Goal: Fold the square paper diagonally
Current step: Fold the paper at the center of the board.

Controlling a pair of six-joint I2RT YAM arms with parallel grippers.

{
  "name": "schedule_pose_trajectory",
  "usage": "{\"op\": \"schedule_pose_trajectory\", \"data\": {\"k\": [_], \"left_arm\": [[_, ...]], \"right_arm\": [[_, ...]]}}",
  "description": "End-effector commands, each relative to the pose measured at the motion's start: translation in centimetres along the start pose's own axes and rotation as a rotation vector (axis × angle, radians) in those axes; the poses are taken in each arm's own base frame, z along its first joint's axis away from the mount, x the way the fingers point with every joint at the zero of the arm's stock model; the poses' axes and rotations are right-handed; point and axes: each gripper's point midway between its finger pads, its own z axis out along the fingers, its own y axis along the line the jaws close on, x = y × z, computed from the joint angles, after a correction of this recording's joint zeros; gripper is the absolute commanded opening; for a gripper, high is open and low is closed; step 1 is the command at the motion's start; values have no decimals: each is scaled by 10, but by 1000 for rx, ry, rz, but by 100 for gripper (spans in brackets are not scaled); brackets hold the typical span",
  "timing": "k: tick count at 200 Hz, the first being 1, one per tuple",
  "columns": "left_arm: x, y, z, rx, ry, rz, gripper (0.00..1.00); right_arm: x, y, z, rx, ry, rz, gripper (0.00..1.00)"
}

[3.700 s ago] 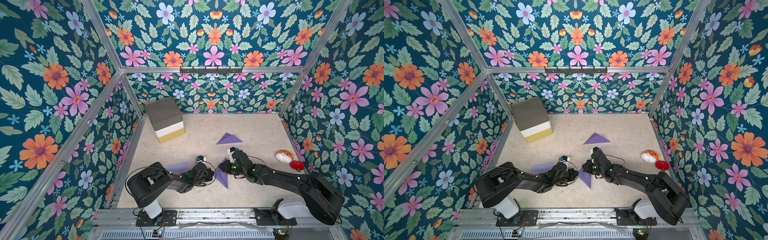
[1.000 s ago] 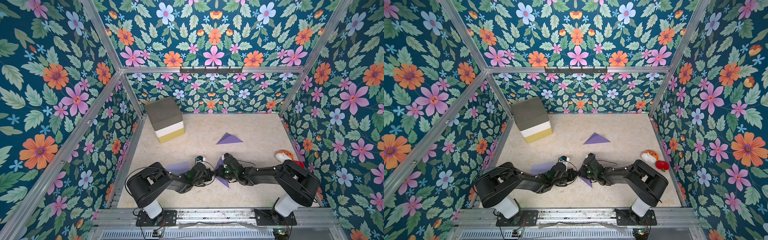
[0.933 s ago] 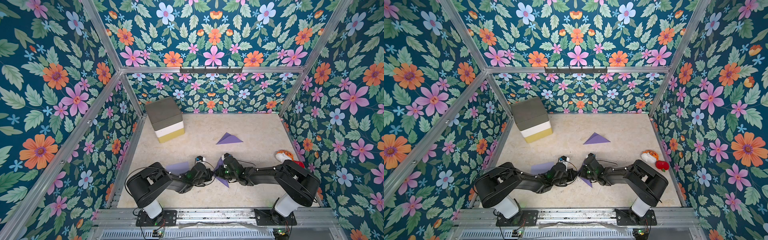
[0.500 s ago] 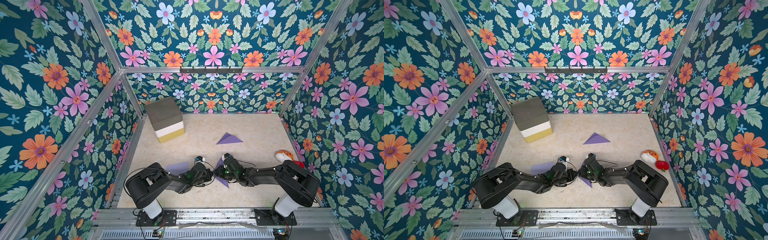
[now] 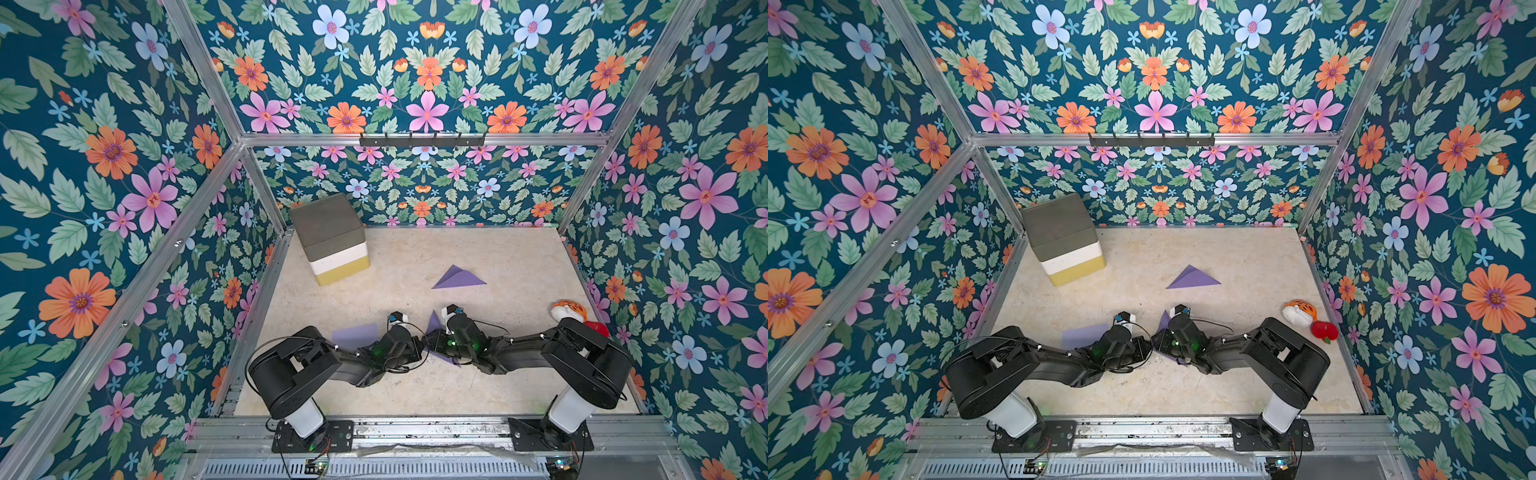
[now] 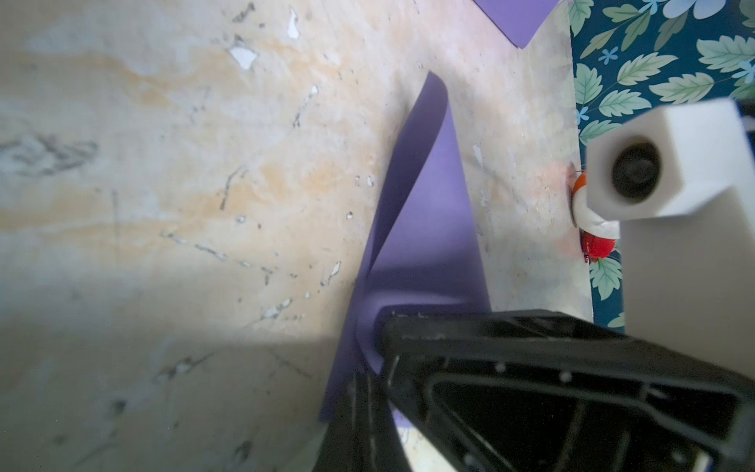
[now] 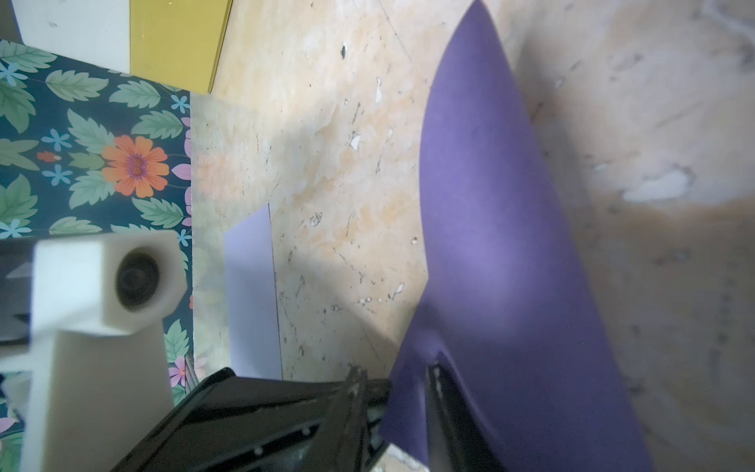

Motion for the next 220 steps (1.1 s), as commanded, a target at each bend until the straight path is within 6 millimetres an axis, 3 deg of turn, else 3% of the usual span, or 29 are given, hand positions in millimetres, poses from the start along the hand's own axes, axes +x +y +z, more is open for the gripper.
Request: {"op": "schedule_pose_trajectory", "data": {"k": [1, 40, 109, 220], "left_arm": [[21, 45, -6, -172, 76, -18, 0], [12, 52, -15, -161, 22, -74, 0], [4, 36, -16, -68, -2, -105, 1], [-11, 15, -25, 51, -55, -77, 23]], "right_arm": [[29, -32, -1, 115, 114, 24, 31], [31, -35, -2, 119, 118, 25, 31], [32, -38, -2, 128, 118, 32, 29], [32, -35, 2, 120, 121, 43, 28]]}}
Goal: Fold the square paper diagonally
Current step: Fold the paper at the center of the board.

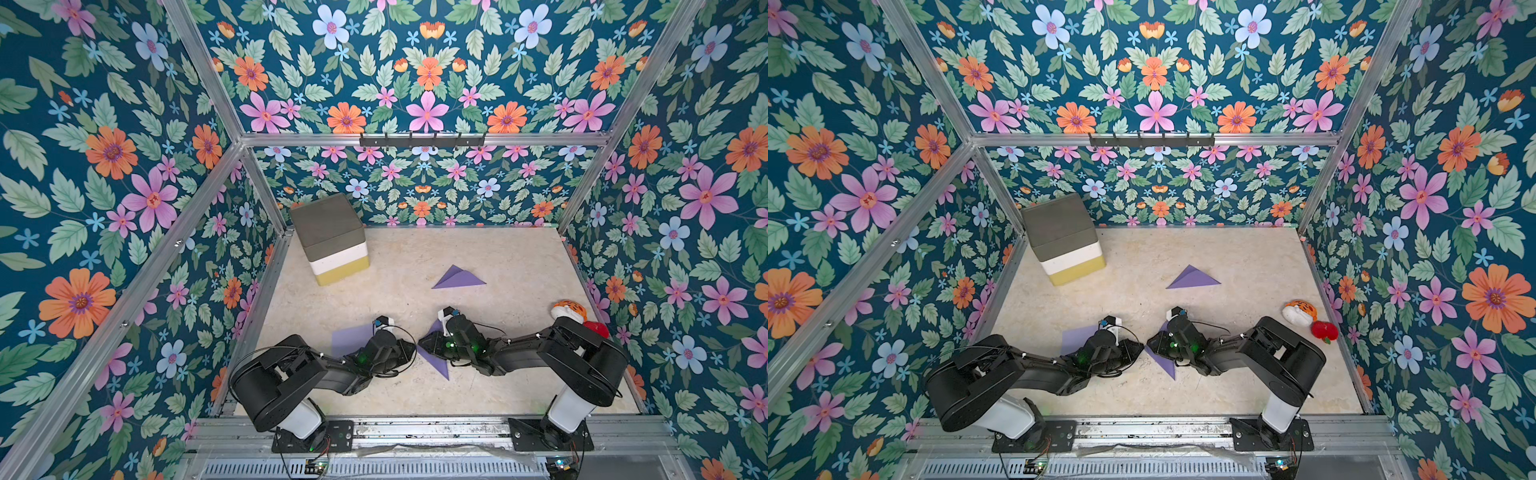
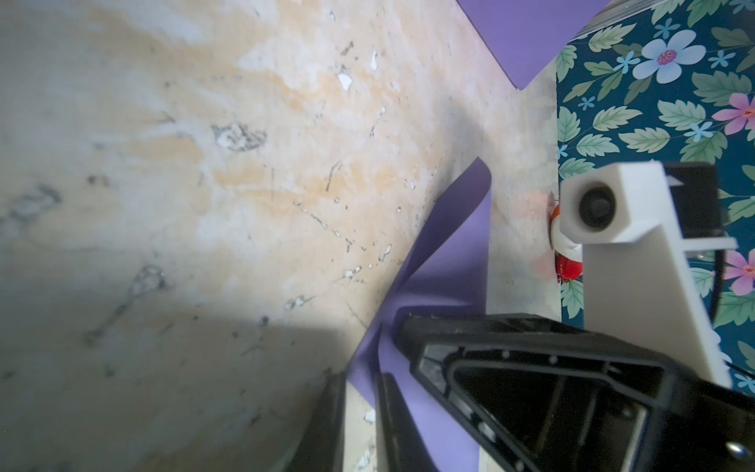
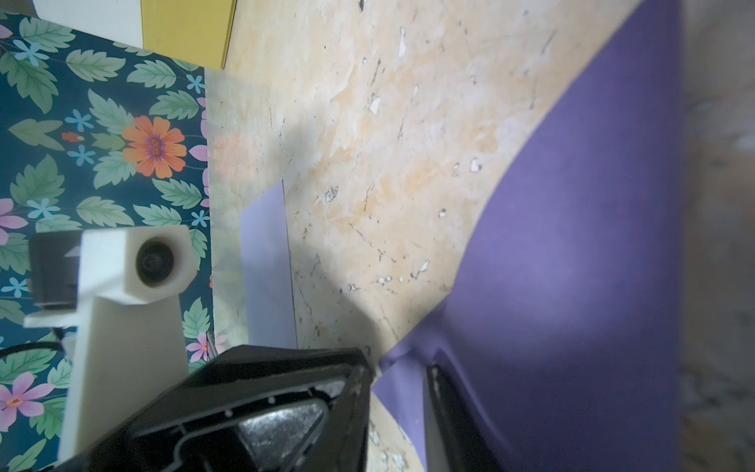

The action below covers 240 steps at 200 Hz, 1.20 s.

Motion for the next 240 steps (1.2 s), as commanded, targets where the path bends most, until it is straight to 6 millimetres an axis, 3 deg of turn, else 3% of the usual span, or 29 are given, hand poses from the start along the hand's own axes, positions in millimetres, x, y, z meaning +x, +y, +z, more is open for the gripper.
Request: {"op": "schedule_pose_trajectory", "data": {"k": [1, 41, 70, 109, 185, 240], "left_arm": [[-1, -1, 0, 7, 4, 30, 24], [4, -21, 4, 98, 45, 76, 25], [7, -23, 6, 106, 66, 111, 24], [6, -15, 7, 49, 71, 147, 21], [7, -26, 14, 78, 95, 199, 12], [8, -12, 19, 20, 103, 239, 11]], "right_arm": [[22, -40, -2, 157, 78, 36, 28], [21, -39, -3, 154, 77, 40, 28], [20, -37, -3, 146, 75, 38, 28], [21, -37, -4, 145, 77, 38, 26], [21, -34, -3, 138, 81, 35, 25], [21, -32, -2, 132, 85, 35, 25]]}}
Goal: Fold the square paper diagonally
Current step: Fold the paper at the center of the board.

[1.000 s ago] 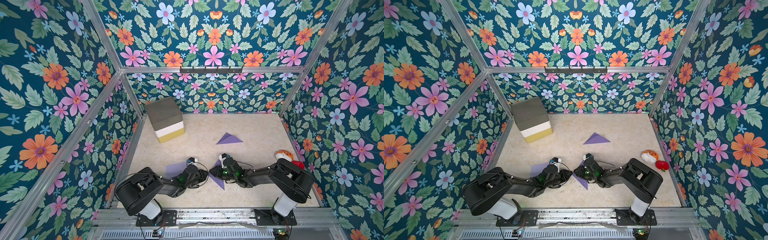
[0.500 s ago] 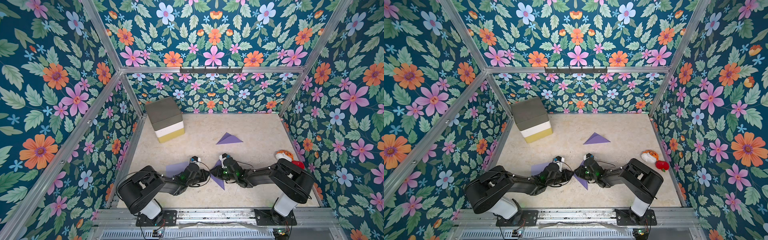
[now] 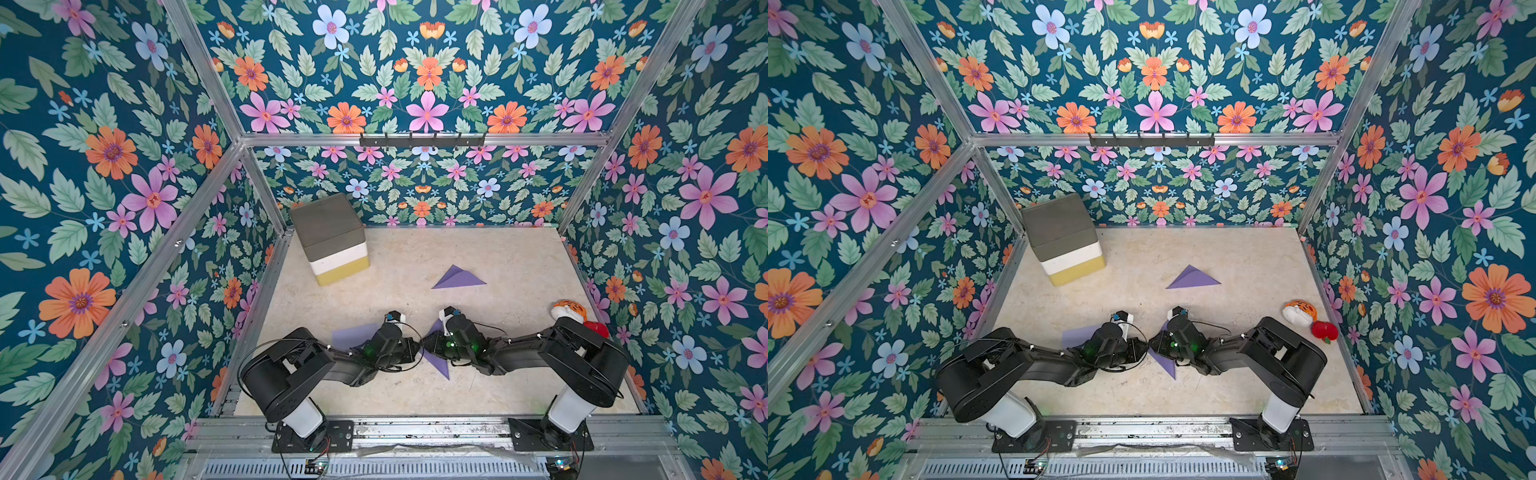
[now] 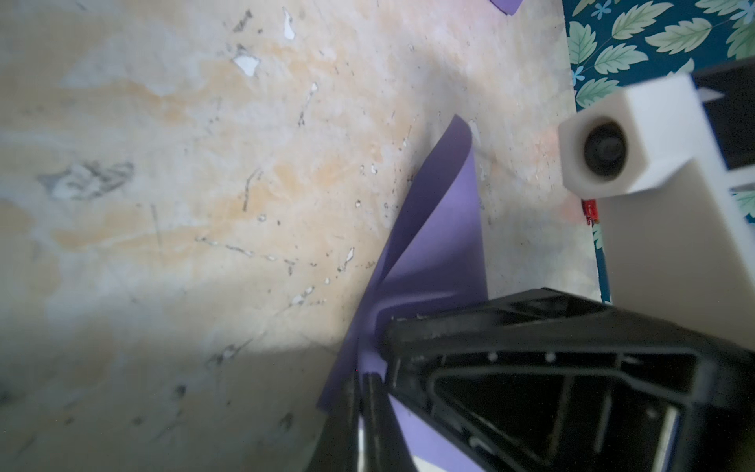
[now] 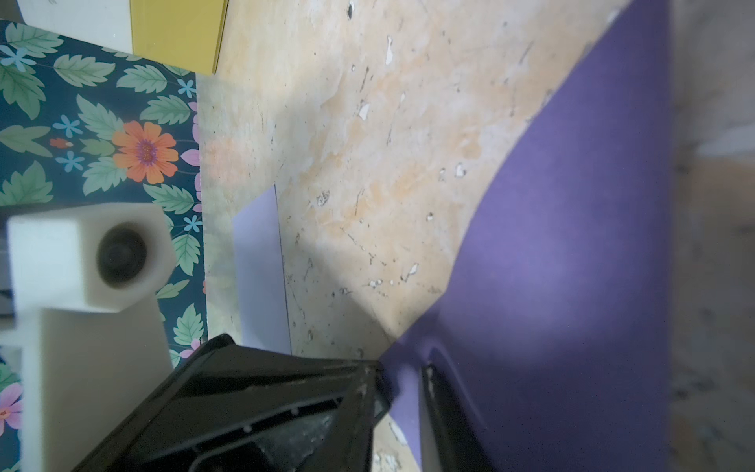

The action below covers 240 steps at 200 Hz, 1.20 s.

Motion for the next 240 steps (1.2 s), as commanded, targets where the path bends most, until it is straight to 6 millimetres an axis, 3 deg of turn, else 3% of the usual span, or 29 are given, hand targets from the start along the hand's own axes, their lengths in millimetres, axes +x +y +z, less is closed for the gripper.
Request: {"op": "schedule_pose_trajectory", "data": {"k": [1, 70, 104, 109, 139, 171, 204, 240], "left_arm": [[1, 0, 2, 1, 7, 42, 11], [11, 23, 3, -84, 31, 48, 0], [17, 33, 3, -119, 50, 45, 0], [18, 34, 3, -123, 54, 45, 0], [21, 37, 5, -132, 67, 43, 0], [22, 40, 7, -149, 73, 43, 0], [22, 41, 7, -154, 75, 40, 0], [23, 42, 7, -156, 77, 33, 0]], "right_arm": [[21, -30, -1, 118, 87, 28, 25], [14, -18, -3, 103, 71, 16, 29], [4, -11, -5, 121, 45, -3, 32], [-3, 2, -11, 92, 25, -13, 32], [-10, 10, -18, 102, 2, -22, 34], [-16, 8, -29, 130, -32, -28, 35], [-24, -6, -45, 228, -81, -36, 37], [-21, -14, -49, 265, -71, -46, 37]]}}
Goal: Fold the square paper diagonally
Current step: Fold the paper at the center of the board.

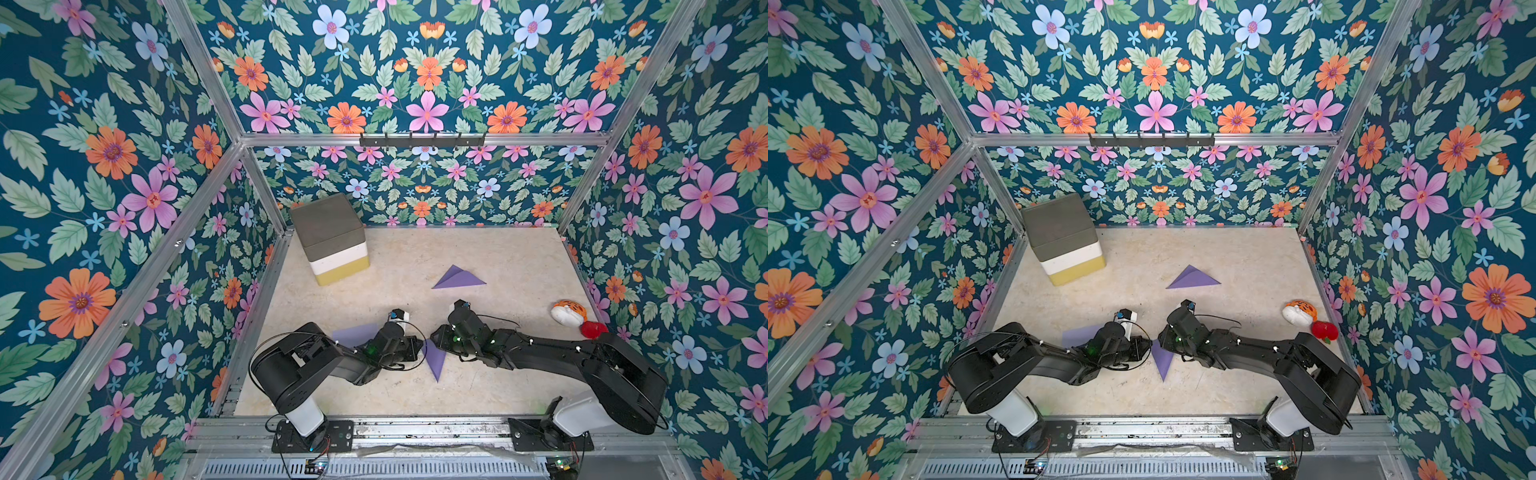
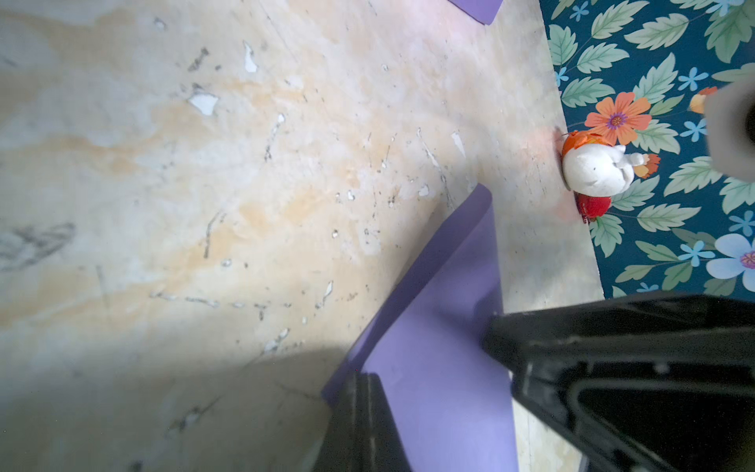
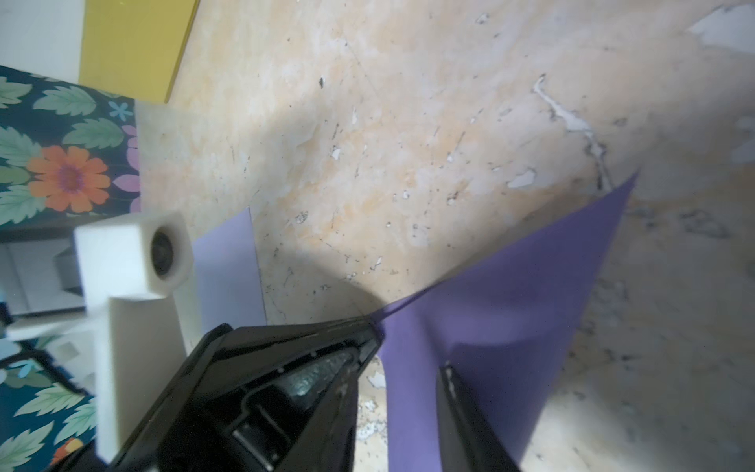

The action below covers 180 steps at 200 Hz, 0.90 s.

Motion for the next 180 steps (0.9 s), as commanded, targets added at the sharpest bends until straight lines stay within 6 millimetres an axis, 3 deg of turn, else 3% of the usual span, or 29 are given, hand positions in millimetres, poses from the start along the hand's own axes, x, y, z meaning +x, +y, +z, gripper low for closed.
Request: {"op": "schedule_pose_trajectory", "data": {"k": [1, 35, 180], "left_arm": [[29, 38, -3, -152, 105, -16, 0], [29, 39, -3, -156, 99, -24, 0], [30, 37, 0, -140, 105, -48, 0]], "right_arm": [[2, -15, -2, 72, 1, -17, 37], [4, -26, -6, 115, -1, 0, 37], [15, -24, -15, 61, 30, 20, 40]]}}
